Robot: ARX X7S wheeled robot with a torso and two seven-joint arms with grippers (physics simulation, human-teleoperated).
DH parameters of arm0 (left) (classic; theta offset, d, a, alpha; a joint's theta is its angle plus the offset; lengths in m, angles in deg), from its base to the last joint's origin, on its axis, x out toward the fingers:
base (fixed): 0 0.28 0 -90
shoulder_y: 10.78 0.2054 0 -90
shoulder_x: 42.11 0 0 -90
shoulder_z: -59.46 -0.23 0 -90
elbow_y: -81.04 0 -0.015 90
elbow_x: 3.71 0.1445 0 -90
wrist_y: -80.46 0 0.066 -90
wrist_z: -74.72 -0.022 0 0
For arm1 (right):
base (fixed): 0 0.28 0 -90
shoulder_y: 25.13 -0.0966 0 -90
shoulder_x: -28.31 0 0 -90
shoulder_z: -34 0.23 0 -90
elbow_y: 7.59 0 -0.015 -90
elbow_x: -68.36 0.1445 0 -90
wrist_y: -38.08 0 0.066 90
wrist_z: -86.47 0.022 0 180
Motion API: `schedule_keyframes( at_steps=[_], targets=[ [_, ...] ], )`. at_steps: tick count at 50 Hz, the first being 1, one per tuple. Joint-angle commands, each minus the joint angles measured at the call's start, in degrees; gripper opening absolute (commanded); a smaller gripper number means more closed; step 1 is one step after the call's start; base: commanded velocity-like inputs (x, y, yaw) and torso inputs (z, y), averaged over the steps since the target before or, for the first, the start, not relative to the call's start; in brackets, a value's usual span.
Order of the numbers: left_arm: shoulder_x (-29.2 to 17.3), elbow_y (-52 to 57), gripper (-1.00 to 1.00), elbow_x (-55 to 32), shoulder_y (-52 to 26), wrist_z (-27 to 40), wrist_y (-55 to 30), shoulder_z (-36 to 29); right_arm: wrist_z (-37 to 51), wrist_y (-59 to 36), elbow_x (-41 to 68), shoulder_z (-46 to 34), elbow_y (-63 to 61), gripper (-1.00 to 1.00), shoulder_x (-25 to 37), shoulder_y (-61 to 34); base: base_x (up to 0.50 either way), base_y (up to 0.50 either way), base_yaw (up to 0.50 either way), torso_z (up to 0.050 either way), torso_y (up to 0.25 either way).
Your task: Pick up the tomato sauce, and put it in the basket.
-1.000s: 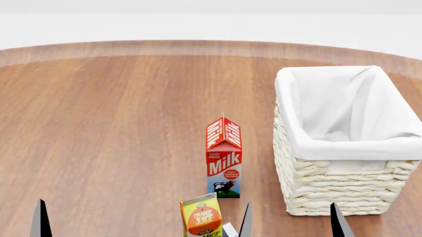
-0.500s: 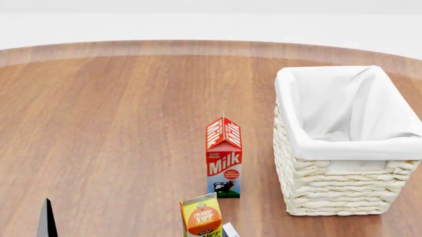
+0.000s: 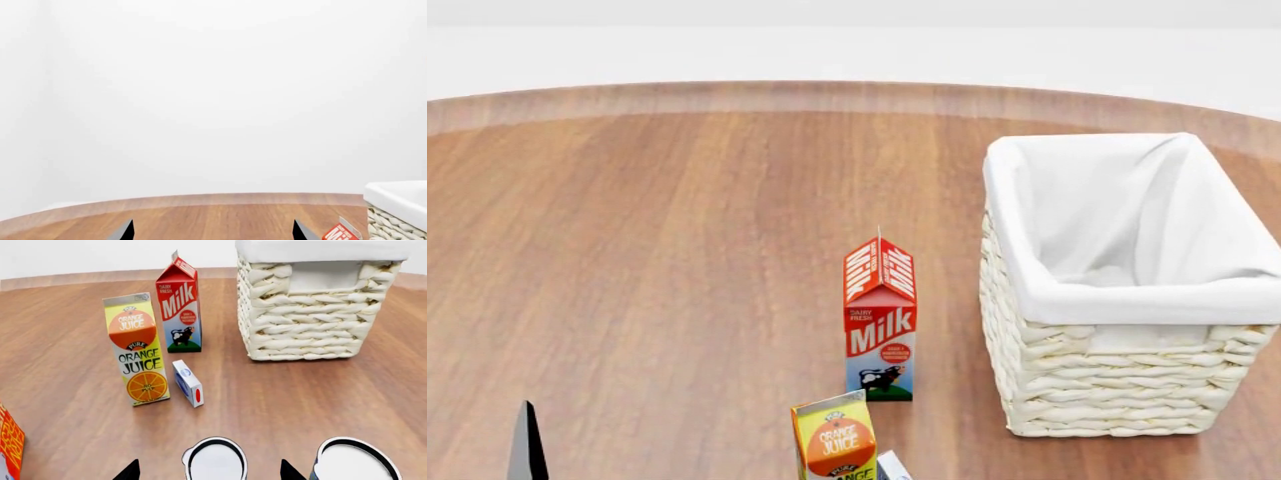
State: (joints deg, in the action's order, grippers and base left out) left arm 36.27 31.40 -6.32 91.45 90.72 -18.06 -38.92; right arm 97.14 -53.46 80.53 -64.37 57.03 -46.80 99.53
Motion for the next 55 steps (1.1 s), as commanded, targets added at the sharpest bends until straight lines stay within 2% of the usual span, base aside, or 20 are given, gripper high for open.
schedule_keyframes(
  at_steps=[1,11,18,37,41,42,44,55],
  targets=[
    [-0.39,-0.27,1.0,-0.18,-0.11,0.54,0.11,-0.23,1.11,-0.19,0.38,0.02,2.98,1.0,-0.57,-0.15,0.0,0.0,0.0,0.0,0.0],
    [-0.69,-0.45,1.0,-0.24,-0.19,0.94,0.22,-0.61,1.04,0.67,-1.14,-1.42,4.39,1.0,-0.41,-1.18,0.0,0.0,0.0,0.0,0.0],
    [-0.88,-0.74,1.0,-0.44,-0.31,1.03,0.32,-1.02,1.4,2.73,-3.87,-2.6,9.87,1.0,-1.1,-4.67,0.0,0.0,0.0,0.0,0.0],
    [-1.4,-1.15,1.0,-0.55,-0.59,1.67,0.17,-1.81,1.37,3.29,-1.23,-1.4,16.89,1.0,-1.89,-11.19,0.0,0.0,0.0,0.0,0.0],
    [-1.49,-1.33,1.0,-0.65,-0.68,1.79,0.18,-1.91,1.63,-0.05,0.3,-1.23,14.4,1.0,-1.42,-11.33,0.0,0.0,0.0,0.0,0.0],
    [-1.54,-1.21,1.0,-0.64,-0.64,1.83,0.14,-1.94,0.74,3.17,-0.08,-1.54,19.17,1.0,-2.22,-12.44,0.0,0.0,0.0,0.0,0.0],
    [-1.58,-1.23,1.0,-0.74,-0.66,1.86,0.21,-1.89,0.28,3.75,0.33,-1.68,21.05,1.0,-2.56,-13.02,0.0,0.0,0.0,0.0,0.0],
    [-1.87,-1.2,1.0,-1.14,-0.62,2.21,0.16,-2.08,-0.03,3.11,-0.09,-2.96,23.56,1.0,-2.6,-14.95,0.0,0.0,0.0,0.0,0.0]
  ],
)
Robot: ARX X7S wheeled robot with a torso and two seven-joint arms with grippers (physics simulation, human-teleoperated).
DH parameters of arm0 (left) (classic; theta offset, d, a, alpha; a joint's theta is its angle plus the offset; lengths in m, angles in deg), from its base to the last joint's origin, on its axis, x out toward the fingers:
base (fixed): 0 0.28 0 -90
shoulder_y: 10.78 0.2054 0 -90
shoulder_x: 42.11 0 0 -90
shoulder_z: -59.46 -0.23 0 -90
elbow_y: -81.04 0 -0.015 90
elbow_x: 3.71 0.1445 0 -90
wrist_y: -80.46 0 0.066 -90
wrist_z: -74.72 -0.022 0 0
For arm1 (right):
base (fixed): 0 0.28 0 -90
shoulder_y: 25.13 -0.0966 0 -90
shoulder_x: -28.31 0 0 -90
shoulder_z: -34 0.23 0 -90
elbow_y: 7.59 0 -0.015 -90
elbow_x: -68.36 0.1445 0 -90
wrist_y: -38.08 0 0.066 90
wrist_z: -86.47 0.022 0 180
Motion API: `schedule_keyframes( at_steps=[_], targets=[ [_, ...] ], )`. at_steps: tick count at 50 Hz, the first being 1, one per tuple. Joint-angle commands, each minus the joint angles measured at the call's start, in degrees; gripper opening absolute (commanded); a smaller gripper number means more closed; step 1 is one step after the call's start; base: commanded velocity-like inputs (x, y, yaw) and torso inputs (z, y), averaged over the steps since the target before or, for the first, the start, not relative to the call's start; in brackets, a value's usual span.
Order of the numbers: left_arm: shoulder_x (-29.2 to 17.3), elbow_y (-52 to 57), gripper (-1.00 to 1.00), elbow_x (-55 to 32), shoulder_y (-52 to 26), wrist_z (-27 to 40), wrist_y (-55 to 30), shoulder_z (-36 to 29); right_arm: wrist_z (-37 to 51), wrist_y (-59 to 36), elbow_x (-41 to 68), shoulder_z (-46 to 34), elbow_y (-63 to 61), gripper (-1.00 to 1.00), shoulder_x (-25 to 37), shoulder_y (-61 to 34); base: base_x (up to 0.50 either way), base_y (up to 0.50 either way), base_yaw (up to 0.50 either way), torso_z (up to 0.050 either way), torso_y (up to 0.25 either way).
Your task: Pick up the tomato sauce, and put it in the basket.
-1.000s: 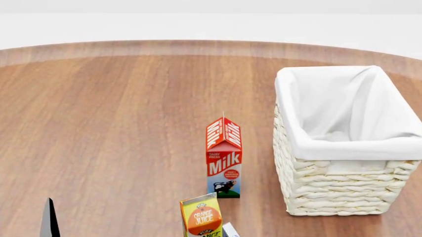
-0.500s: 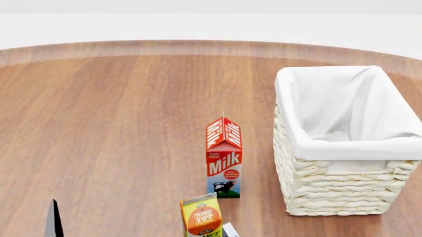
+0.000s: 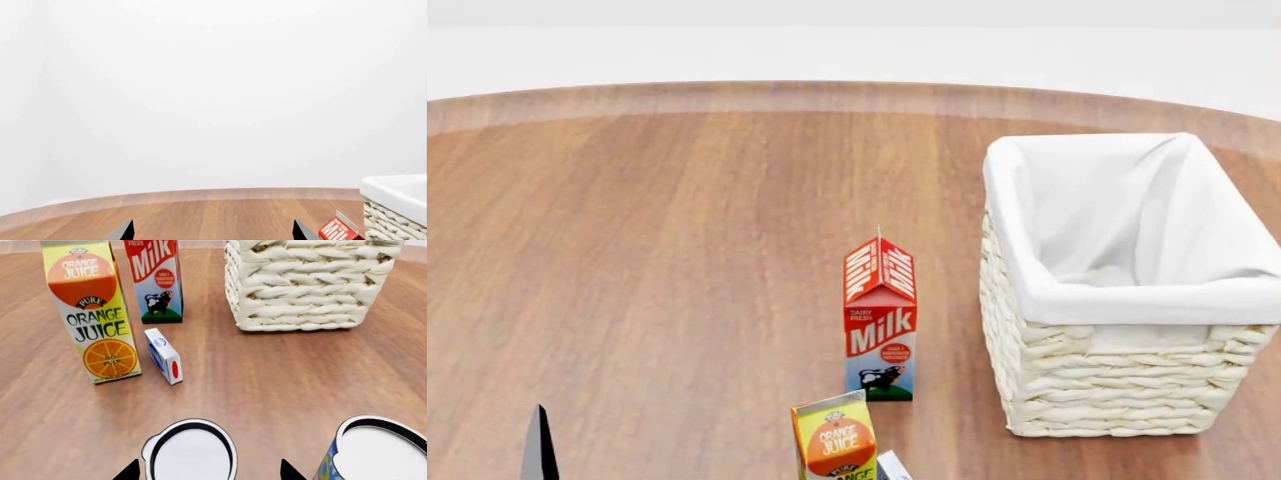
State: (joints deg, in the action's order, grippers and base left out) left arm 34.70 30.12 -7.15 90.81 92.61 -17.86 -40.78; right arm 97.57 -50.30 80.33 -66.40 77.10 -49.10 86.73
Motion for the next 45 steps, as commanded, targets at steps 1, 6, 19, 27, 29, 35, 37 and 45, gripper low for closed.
schedule_keyframes(
  at_steps=[1,6,19,27,29,35,37,45],
  targets=[
    [-0.34,0.11,1.0,-0.28,0.06,0.35,0.0,-0.27,-0.67,-0.09,0.06,-1.22,3.57,1.0,-0.26,-2.19,0.0,0.0,0.0,0.0,0.0],
    [-0.5,0.14,1.0,-0.42,0.01,0.49,0.01,-0.32,-0.51,0.29,0.02,-1.34,3.87,1.0,-0.22,-2.32,0.0,0.0,0.0,0.0,0.0],
    [-0.85,0.08,1.0,-0.64,-0.04,0.86,-0.02,-0.71,-0.44,1.38,0.26,-1.79,2.64,-1.0,0.22,-1.63,0.0,0.0,0.0,0.0,0.0],
    [-1.17,-0.04,1.0,-0.87,-0.12,1.25,-0.12,-1.05,1.78,-1.65,0.6,-0.84,-11.77,-1.0,2.95,1.33,0.0,0.0,0.0,0.0,0.0],
    [-1.29,0.06,1.0,-1.0,-0.15,1.35,-0.17,-1.08,1.38,2.32,-0.34,-0.84,-11.56,-1.0,2.93,1.36,0.0,0.0,0.0,0.0,0.0],
    [-1.54,-0.19,1.0,-1.55,-0.42,1.54,-0.14,-1.18,2.75,-0.45,0.16,0.49,-21.34,-1.0,4.92,1.03,0.0,0.0,0.0,0.0,0.0],
    [-1.64,-0.3,1.0,-1.62,-0.49,1.59,-0.1,-1.28,2.78,-1.22,0.75,0.8,-23.16,-1.0,5.38,0.33,0.0,0.0,0.0,0.0,0.0],
    [-1.97,-0.78,1.0,-2.51,-0.94,1.82,-0.03,-1.11,5.17,-7.36,1.04,2.89,-30.96,-1.0,6.87,-5.77,0.0,0.0,0.0,0.0,0.0]
  ],
)
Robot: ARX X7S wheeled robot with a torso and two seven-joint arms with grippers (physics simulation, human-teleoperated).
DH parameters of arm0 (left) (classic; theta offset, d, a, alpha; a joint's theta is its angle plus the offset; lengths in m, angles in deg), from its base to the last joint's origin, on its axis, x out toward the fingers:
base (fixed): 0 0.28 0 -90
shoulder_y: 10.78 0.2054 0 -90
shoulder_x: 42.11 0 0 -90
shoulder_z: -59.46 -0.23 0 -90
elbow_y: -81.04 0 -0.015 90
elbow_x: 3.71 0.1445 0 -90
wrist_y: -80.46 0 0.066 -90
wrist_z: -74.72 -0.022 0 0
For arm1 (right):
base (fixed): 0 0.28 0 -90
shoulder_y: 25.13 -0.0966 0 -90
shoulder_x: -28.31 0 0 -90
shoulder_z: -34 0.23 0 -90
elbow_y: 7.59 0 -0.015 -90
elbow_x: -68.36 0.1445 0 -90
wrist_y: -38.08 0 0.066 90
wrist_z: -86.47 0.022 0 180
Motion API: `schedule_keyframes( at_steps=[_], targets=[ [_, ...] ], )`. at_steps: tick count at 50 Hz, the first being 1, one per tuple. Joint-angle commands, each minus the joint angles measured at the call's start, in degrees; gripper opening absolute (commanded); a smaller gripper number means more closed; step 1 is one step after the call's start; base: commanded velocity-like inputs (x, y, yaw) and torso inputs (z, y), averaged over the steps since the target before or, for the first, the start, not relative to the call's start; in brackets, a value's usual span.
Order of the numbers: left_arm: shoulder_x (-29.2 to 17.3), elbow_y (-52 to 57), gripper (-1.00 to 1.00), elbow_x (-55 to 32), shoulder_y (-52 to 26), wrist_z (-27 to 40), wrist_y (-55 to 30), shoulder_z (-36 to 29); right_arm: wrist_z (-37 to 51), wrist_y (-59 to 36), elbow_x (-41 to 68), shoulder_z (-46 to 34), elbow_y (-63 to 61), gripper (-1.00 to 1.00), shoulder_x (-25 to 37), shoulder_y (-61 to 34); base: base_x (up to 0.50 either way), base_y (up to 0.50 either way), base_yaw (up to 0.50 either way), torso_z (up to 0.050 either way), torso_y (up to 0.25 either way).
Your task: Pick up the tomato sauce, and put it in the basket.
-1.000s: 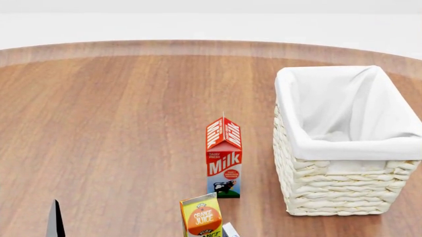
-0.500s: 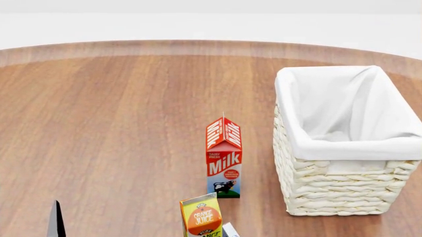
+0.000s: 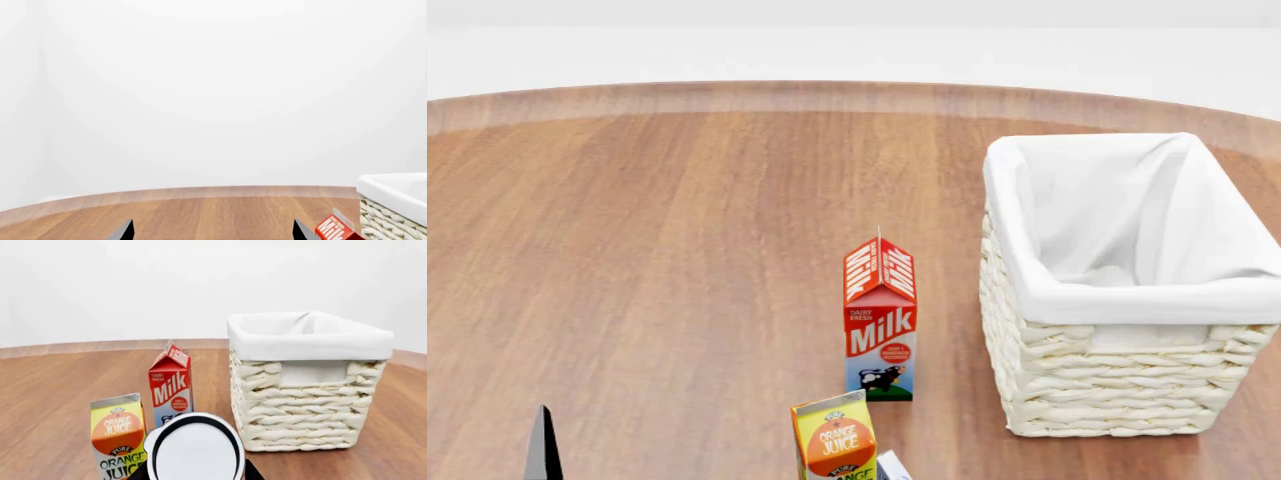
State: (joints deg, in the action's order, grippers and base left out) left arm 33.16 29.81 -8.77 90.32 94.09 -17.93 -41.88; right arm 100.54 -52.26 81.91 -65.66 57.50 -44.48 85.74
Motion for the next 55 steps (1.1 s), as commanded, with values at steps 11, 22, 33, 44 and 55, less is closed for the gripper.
schedule_keyframes(
  at_steps=[11,22,33,44,55],
  targets=[
    [-0.92,-0.16,1.0,-1.74,-0.51,0.89,-0.06,0.19,3.8,-13.67,2.15,4.86,-17.06,-1.0,4.15,-16.16,0.0,0.0,0.0,0.0,0.001],
    [-1.25,-0.58,1.0,-1.77,-0.51,1.38,0.14,-0.26,5.68,-24.35,5.61,6.49,-19.43,-1.0,5.69,-30.59,0.0,0.0,0.0,0.0,0.0],
    [-1.65,-0.57,1.0,-1.99,-0.71,1.76,-0.05,-0.61,2.77,-24.14,6.32,4.4,-5.88,-1.0,3.7,-44.85,0.0,0.0,0.0,0.0,0.0],
    [-1.99,-0.7,1.0,-2.02,-0.92,2.27,-0.15,-0.84,0.6,-24.14,3.87,1.14,11.32,-1.0,1.51,-60.3,0.0,0.0,0.0,0.0,0.0],
    [-2.23,-1.35,1.0,-2.42,-1.31,2.53,-0.06,-1.06,-1.65,-19.61,0.99,-0.89,33.39,-1.0,-1.42,-73.47,0.0,0.0,0.0,0.0,0.001]
  ],
)
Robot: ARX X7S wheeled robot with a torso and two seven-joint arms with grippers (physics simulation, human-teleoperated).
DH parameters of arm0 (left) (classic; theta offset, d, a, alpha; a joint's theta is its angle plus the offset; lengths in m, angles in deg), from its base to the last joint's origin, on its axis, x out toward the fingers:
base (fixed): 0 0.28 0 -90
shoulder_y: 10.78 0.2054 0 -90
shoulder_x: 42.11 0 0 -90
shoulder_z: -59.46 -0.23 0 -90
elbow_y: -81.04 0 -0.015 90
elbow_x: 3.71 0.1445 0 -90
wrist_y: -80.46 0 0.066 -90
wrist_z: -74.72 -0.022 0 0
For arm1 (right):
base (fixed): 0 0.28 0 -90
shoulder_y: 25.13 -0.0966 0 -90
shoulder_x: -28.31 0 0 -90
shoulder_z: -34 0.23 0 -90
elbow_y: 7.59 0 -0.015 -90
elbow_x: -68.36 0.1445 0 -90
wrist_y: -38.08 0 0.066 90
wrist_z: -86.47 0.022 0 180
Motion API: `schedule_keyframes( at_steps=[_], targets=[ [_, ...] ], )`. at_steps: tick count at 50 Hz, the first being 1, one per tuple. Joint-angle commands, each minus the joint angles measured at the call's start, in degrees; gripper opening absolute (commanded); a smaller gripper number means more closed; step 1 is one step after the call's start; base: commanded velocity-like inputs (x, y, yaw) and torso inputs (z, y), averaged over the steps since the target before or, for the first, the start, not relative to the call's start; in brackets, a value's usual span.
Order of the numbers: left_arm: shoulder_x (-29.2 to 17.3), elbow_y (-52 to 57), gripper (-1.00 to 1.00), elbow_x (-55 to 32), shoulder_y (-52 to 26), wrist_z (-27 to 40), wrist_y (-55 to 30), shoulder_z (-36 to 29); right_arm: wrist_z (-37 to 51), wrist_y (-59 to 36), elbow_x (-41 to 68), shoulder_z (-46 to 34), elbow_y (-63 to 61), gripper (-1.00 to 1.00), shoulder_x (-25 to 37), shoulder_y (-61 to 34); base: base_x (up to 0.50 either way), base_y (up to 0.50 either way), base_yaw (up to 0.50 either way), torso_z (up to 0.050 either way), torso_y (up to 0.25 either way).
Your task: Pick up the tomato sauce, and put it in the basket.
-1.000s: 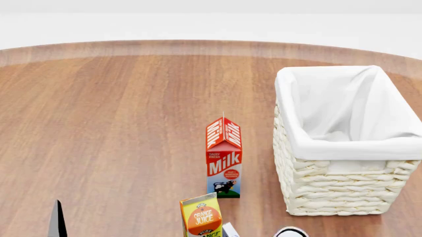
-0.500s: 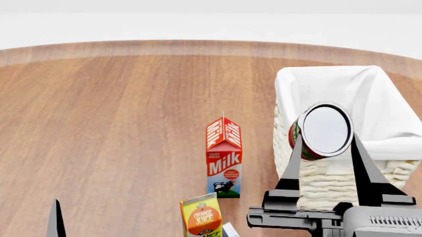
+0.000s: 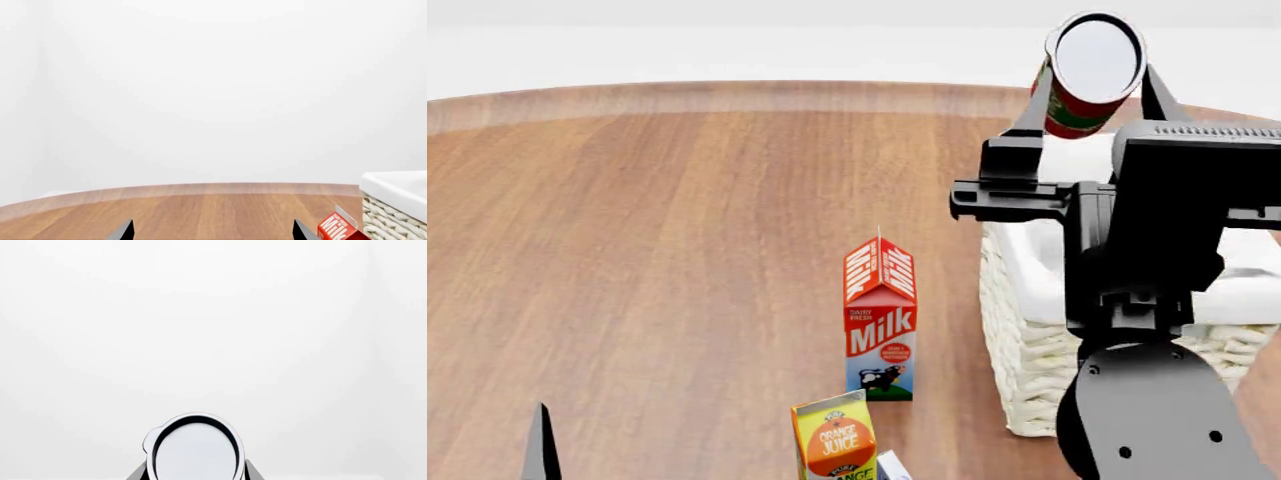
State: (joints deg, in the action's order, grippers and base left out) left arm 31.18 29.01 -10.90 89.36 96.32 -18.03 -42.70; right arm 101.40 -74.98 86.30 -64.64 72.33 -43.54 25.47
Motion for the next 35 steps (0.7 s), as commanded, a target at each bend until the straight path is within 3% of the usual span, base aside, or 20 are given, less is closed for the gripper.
schedule_keyframes(
  at_steps=[1,10,21,35],
  targets=[
    [-0.26,-0.64,1.0,-0.15,-0.45,0.32,0.0,-0.39,-2.9,4.66,-4.49,-2.66,22.47,-1.0,-2.77,-15.28,0.0,0.0,0.0,0.0,0.0],
    [-0.51,-0.62,1.0,-0.5,-0.46,0.6,0.08,-0.46,-6.19,12.16,-5.86,-3.54,43.76,-1.0,-5.07,-25.04,0.0,0.0,0.0,0.0,0.0],
    [-0.7,-1.24,1.0,-0.89,-0.74,0.79,0.35,-0.71,-10.49,34.15,-8.14,-3.84,84.34,-1.0,-9.65,-41.31,0.0,0.0,0.0,0.0,0.0],
    [-1.05,-1.07,1.0,-1.4,-0.69,1.22,0.39,-0.84,-6.94,24.43,-14.7,-1.15,85.05,-1.0,-9.42,-41.97,0.0,0.0,0.0,0.0,0.001]
  ],
)
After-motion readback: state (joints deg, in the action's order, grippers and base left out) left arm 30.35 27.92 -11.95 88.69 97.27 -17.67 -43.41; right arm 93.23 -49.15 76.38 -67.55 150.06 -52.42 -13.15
